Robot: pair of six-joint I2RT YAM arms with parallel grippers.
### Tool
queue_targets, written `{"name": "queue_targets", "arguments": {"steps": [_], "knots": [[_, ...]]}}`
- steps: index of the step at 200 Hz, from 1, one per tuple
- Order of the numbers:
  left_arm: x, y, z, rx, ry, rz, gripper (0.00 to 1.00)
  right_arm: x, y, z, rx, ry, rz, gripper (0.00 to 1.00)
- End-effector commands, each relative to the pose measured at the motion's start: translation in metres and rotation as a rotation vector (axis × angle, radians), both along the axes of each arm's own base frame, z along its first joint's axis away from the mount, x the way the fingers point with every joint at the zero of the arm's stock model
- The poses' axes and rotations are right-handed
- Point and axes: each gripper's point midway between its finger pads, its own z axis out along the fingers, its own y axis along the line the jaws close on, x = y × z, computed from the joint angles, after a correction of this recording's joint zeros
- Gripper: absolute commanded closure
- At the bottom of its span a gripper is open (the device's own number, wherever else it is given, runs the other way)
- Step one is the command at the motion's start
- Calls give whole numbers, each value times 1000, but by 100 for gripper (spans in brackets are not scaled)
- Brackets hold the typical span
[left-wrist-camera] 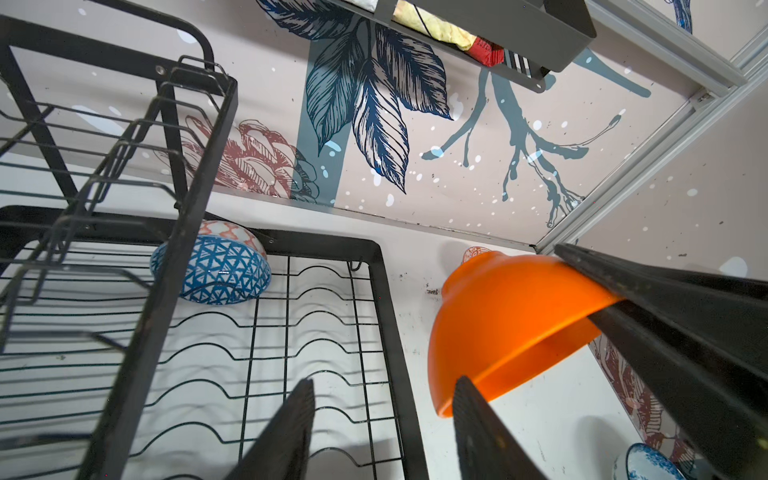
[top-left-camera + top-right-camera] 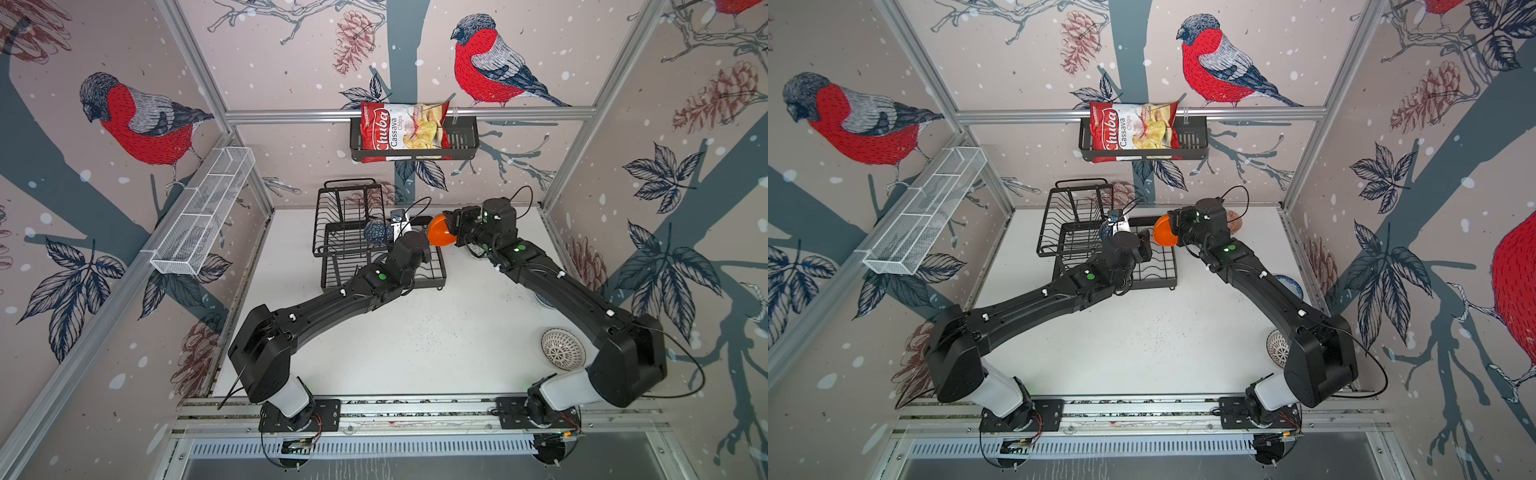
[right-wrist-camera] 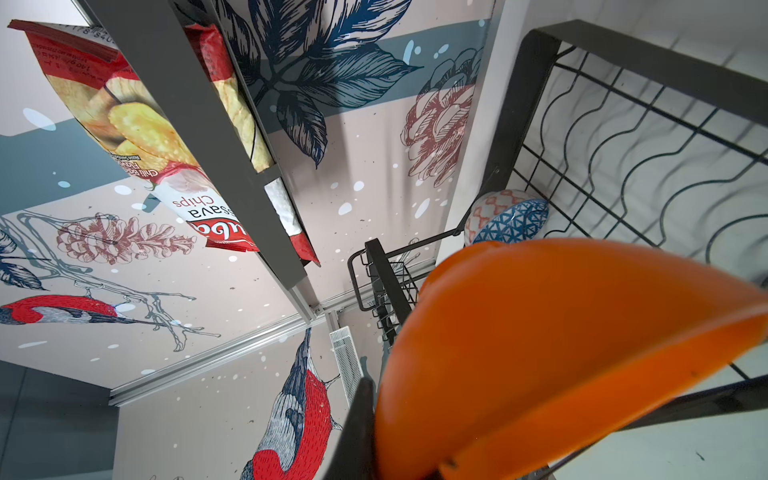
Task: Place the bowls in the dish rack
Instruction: 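Carry the orange bowl with the left gripper over the rack while the right withdraws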
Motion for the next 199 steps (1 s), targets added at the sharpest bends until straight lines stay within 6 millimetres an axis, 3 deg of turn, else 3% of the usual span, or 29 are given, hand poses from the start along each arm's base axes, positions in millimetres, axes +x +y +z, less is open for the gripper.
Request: {"name": "queue_targets", "arguments": {"steps": [1, 28, 54, 142, 199], "knots": [[-4, 6, 1, -3, 9, 13, 38, 0, -2, 13, 9, -49, -6, 100], [-8, 11, 3, 1, 16, 13, 25, -3, -6, 8, 1, -42, -10, 100], [-12, 15, 8, 13, 20, 8, 2, -7, -8, 4, -4, -43, -10, 100], [-20, 18, 20, 19, 138, -84, 2, -21, -27, 8, -50, -180, -21, 100], [-21, 27, 28, 47, 249, -110, 2, -25, -14, 10, -35, -275, 55, 100]]}}
